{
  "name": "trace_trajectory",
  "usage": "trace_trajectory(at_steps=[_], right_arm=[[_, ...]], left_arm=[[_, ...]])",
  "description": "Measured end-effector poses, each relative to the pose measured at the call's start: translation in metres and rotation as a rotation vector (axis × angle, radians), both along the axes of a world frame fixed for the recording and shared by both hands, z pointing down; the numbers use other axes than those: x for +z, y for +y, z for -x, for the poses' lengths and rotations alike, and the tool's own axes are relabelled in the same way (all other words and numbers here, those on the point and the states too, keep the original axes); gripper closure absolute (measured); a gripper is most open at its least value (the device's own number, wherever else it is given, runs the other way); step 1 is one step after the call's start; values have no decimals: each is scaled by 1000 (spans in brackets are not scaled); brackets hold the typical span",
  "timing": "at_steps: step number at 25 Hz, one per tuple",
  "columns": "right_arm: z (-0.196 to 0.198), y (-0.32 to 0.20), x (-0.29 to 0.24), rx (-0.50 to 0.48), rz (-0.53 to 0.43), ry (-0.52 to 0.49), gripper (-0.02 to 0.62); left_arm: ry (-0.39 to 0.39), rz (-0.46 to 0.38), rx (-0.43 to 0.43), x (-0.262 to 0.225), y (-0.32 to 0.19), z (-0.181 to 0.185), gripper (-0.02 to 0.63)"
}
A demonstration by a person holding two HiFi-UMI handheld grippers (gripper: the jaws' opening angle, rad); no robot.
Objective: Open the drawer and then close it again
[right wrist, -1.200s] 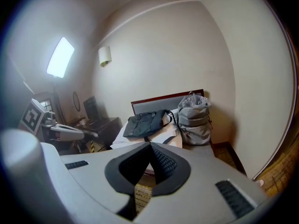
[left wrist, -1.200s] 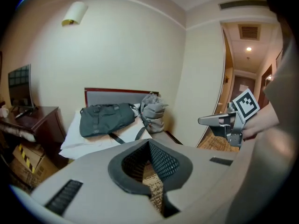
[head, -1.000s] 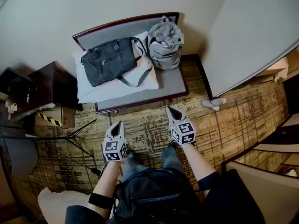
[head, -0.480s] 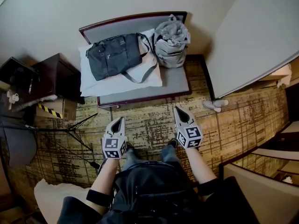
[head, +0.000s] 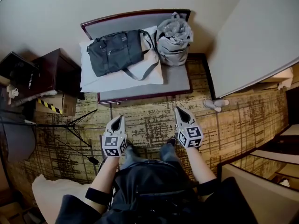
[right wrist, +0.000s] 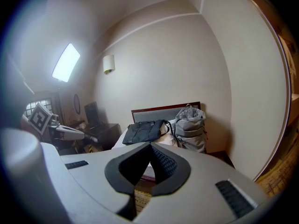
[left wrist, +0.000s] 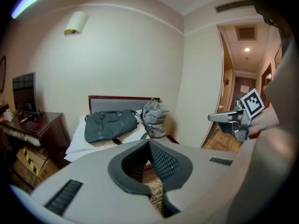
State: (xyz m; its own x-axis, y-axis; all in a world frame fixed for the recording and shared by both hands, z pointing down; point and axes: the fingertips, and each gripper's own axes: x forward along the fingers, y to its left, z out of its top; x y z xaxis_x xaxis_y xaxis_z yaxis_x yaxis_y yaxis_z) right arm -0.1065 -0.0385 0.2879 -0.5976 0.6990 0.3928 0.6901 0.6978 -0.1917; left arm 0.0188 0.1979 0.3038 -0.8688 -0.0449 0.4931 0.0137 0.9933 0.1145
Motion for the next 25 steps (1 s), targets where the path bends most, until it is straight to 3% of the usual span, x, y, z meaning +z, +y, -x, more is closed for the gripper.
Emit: trace_trajectory(at_steps=[15,25], right_arm=[[-6,11,10,-27,-11,21,591],[-9,49,31,-130,-38,56,591]], left_arm=[[33,-26,-52,12,16,-13,606],[99,-61,-124,40,41,-26,606]])
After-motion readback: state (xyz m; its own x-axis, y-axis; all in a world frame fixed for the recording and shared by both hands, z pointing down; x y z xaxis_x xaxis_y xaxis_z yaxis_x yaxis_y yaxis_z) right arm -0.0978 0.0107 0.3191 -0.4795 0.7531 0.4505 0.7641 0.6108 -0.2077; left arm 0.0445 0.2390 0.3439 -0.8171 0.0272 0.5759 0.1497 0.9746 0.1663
